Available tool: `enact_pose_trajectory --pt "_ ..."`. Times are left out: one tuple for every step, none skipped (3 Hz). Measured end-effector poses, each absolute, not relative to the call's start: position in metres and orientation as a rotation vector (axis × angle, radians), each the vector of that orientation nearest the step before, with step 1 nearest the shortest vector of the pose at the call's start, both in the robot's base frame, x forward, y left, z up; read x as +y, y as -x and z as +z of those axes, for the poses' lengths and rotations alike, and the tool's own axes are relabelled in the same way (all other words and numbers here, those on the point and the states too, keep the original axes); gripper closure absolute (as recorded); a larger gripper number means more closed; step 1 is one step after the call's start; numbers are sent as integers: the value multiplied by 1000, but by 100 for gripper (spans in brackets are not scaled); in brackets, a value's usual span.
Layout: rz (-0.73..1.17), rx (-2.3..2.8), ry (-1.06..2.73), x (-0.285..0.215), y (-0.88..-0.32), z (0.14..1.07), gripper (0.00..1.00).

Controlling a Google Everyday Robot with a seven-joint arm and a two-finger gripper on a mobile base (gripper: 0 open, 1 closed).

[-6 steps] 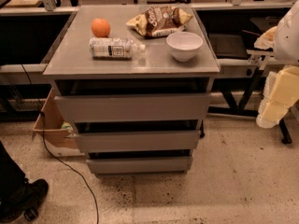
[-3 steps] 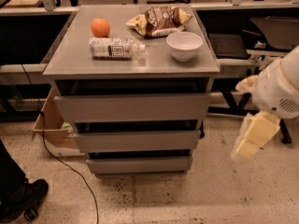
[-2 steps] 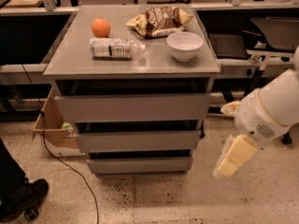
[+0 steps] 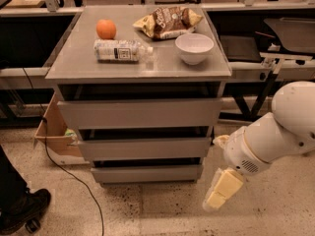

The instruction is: Open bottom drawer

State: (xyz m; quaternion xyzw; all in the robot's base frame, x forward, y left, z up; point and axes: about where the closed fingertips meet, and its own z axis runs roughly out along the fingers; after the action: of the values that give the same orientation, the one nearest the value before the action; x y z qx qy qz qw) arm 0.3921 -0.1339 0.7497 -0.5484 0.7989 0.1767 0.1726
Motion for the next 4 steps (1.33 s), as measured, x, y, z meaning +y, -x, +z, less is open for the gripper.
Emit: enact_pose_trajectory --pt "584 2261 1520 -118 -386 724 0" --pt "645 2260 1490 -100 -390 689 0" --pt "700 2249 1456 -85 -398 650 0" --pt "816 2235 1374 -54 -402 564 0"
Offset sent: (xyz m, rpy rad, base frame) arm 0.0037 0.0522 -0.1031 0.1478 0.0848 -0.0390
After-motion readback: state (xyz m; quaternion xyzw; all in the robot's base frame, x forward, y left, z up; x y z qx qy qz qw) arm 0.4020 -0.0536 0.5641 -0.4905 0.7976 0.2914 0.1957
